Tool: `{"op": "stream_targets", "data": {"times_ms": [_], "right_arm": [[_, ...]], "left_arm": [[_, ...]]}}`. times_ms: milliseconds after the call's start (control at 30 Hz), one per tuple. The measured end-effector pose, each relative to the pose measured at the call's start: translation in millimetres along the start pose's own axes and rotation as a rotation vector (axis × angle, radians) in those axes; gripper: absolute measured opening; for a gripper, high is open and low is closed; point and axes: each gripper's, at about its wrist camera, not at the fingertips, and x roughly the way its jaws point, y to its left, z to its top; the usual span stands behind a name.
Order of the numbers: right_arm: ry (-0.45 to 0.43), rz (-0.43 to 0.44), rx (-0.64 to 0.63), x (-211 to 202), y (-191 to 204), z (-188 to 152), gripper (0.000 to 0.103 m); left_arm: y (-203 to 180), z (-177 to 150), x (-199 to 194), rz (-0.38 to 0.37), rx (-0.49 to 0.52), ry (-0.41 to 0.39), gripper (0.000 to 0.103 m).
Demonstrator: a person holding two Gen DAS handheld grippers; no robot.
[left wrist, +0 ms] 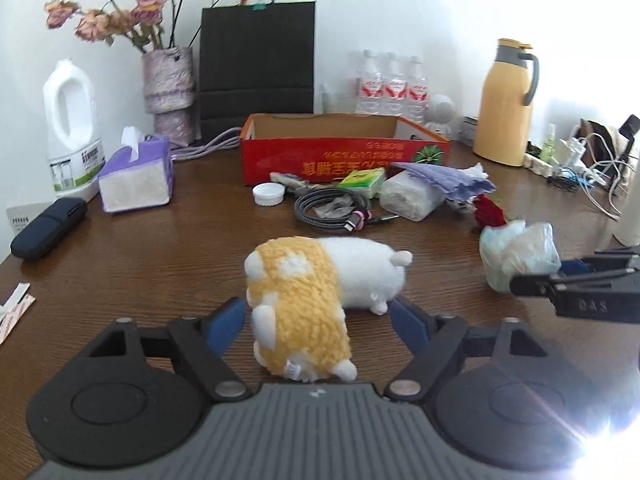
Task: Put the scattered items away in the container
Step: 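Grasp the plush toy with the left gripper while the right gripper grasps the plastic bag, then carry the plush toy and plastic bag into the cardboard box and release both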
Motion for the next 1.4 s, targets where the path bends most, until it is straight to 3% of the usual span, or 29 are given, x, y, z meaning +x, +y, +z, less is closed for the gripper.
{"op": "stream_targets", "data": {"times_ms": [133, 200, 267, 400, 533, 567, 667, 1000, 1400], "right_arm": [[-0.021, -0.006, 0.025, -8.4, -5.8, -9.3, 0.049], [-0.035, -0.002, 0.026, -6.0, -6.7, -7.3, 0.069], [-0.045, -0.005, 0.021, -0.7, -5.9, -3.5, 0.08], [-0.038, 0.022, 0.014, 10.3, -6.3, 4.4, 0.079], [-0.047, 0.044, 0.027, 17.5, -7.8, 12.1, 0.078], [-0.046, 0.051, 0.033, 19.5, -8.4, 13.6, 0.076], [-0.026, 0.079, 0.054, 26.3, -10.0, 16.8, 0.05], [-0.043, 0.105, 0.118, 20.4, -19.3, 13.5, 0.039], [-0.159, 0.078, 0.169, -18.3, -35.6, 24.1, 0.039]], "left_arm": [[-0.2, 3.9, 12.7, -0.006, 0.024, 0.055, 0.083], [-0.2, 5.6, 18.8, -0.013, 0.032, 0.067, 0.084], [0.2, 7.7, 26.8, -0.005, 0.035, 0.081, 0.09], [5.6, 10.6, 38.5, 0.0, 0.011, 0.104, 0.084], [12.1, 11.2, 44.0, 0.005, -0.049, 0.113, 0.056], [12.3, 11.4, 45.7, 0.006, -0.054, 0.123, 0.055], [7.8, 10.3, 47.1, 0.026, -0.041, 0.132, 0.053], [-19.9, 10.3, 36.5, 0.071, 0.023, 0.097, 0.048], [-21.5, 33.8, 15.6, 0.07, -0.051, -0.015, 0.047]]}}
